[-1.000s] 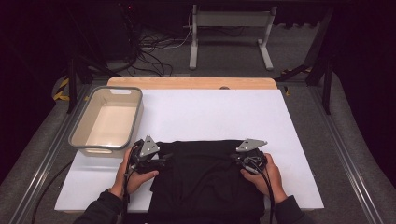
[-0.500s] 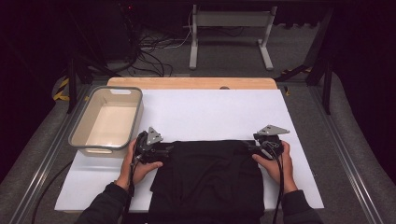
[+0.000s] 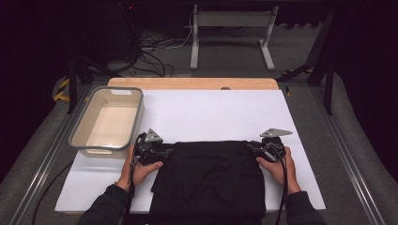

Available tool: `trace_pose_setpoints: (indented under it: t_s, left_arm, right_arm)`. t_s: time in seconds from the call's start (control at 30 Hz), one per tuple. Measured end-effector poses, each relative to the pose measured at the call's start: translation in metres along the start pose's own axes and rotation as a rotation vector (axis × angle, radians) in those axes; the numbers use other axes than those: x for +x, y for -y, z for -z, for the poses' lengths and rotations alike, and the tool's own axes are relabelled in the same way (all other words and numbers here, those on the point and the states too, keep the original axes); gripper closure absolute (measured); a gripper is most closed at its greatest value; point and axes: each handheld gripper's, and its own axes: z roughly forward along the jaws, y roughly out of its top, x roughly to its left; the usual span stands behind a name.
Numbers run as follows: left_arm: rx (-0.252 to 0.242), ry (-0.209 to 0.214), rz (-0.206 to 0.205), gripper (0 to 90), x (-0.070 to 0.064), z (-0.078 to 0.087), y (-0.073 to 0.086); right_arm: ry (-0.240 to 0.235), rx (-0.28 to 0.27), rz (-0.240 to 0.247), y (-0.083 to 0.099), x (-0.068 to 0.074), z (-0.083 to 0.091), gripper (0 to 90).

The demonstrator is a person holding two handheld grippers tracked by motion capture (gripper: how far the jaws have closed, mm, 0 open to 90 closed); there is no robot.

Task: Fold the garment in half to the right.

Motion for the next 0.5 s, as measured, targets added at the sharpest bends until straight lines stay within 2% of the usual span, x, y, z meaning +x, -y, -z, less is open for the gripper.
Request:
trace_pose_setpoints:
  t_s: [0.03, 0.1, 0.17, 0.23, 0.3, 0.37, 0.4, 0.43, 0.5]
  left_arm:
    - [0.003, 0.011, 0.001, 49.1, -0.002, 0.001, 0.000]
    - [0.005, 0.026, -0.001, 56.9, -0.003, 0.001, -0.001]
    - [0.003, 0.053, -0.004, 70.3, -0.004, 0.001, -0.001]
    - [0.005, 0.031, -0.026, 79.7, -0.007, 0.001, -0.002]
    - [0.017, -0.004, -0.067, 82.4, -0.011, 0.003, -0.005]
    - [-0.005, -0.040, -0.086, 83.1, -0.014, 0.006, -0.008]
    - [-0.005, -0.040, -0.086, 83.2, -0.014, 0.006, -0.008]
    - [-0.031, -0.077, -0.095, 83.4, -0.017, 0.012, -0.013]
    - [-0.064, -0.102, -0.098, 83.6, -0.019, 0.020, -0.020]
  right_arm:
    - [-0.015, 0.002, -0.002, 0.000, 0.000, 0.000, 80.6]
    - [-0.024, 0.003, 0.000, 0.000, 0.001, 0.000, 82.7]
    - [-0.022, -0.001, 0.003, 0.001, 0.001, 0.000, 83.4]
    - [-0.009, -0.005, 0.016, 0.001, 0.003, 0.001, 83.7]
    - [0.018, -0.009, 0.038, 0.000, 0.005, 0.002, 84.0]
    - [0.066, -0.012, 0.078, -0.001, 0.007, 0.004, 84.2]
    - [0.083, -0.028, 0.087, -0.002, 0.008, 0.006, 84.3]
    - [0.094, -0.046, 0.089, -0.003, 0.008, 0.009, 84.4]
    - [0.119, -0.083, 0.090, -0.006, 0.008, 0.015, 84.6]
